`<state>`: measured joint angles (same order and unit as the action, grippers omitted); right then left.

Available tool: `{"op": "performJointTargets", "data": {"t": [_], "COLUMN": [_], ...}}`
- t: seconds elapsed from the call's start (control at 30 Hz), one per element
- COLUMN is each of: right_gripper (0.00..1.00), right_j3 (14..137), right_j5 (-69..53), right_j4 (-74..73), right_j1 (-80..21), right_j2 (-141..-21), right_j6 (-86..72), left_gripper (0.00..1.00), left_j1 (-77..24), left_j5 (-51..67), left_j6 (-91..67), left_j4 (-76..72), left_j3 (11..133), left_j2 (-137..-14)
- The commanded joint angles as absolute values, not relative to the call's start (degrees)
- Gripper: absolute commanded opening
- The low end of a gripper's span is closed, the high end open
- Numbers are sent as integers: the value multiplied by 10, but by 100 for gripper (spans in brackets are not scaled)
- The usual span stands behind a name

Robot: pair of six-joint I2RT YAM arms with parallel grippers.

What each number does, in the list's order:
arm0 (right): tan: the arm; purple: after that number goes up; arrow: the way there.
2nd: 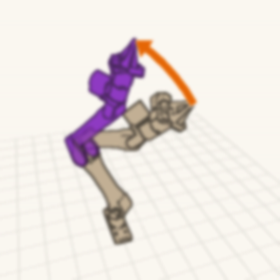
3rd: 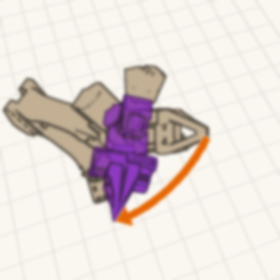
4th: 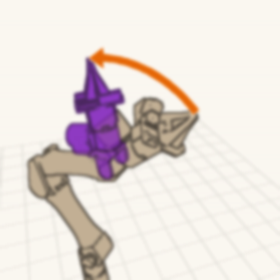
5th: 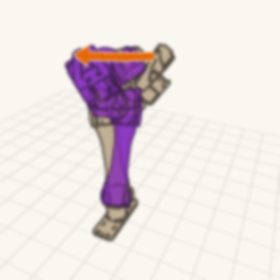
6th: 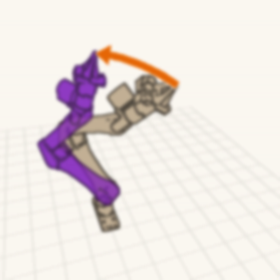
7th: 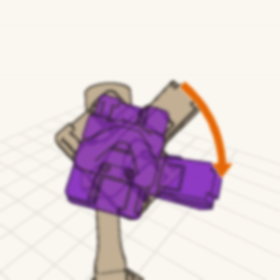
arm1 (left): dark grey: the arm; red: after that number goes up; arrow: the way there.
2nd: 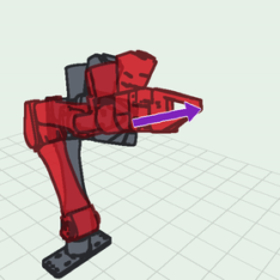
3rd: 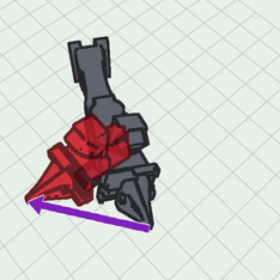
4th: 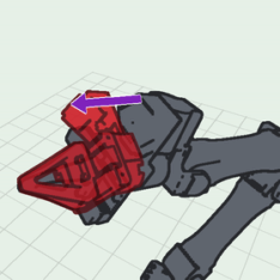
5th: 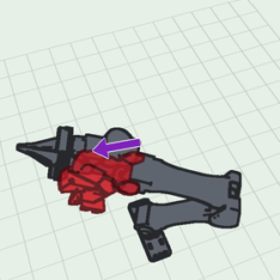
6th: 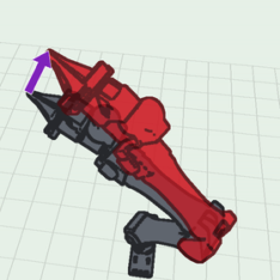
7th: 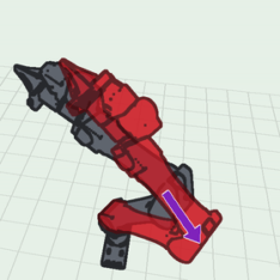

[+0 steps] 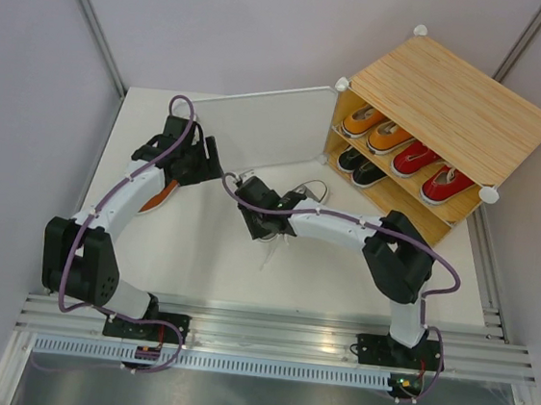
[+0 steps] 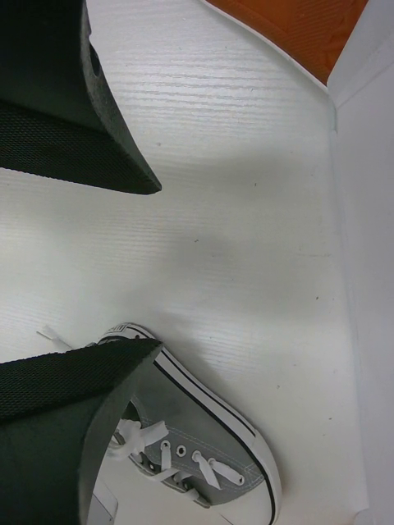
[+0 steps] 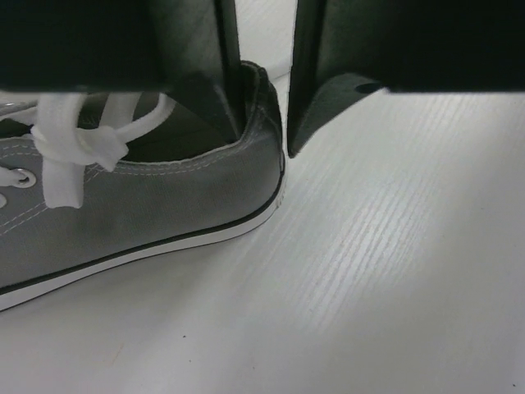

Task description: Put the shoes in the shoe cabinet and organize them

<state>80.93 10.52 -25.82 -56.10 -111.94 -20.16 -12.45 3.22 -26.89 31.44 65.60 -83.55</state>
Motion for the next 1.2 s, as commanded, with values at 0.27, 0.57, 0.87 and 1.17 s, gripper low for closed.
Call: {"op": "performJointTargets", "data": {"t": [0.27, 0.57, 0.87, 1.17], "right_gripper": [1, 1, 1, 1], "right_j3": [795, 739, 728, 746], "right_j5": [165, 122, 54, 37], "right_j4": [-393, -468, -485, -480], "right_j1": [-563, -489, -375, -265], "right_j2": [-1033, -945, -919, -942], "right_j6": [-135, 11, 135, 191], "left_gripper": [74, 75, 74, 74], "left_j1": [-118, -113, -112, -112], "left_j5": [40, 49, 53, 60], "left_j6": [-249, -250, -251, -252], "left_j4": [314, 316, 315, 315], "left_j3": [656, 657, 657, 654], "left_j2": [-832, -832, -830, -829]}}
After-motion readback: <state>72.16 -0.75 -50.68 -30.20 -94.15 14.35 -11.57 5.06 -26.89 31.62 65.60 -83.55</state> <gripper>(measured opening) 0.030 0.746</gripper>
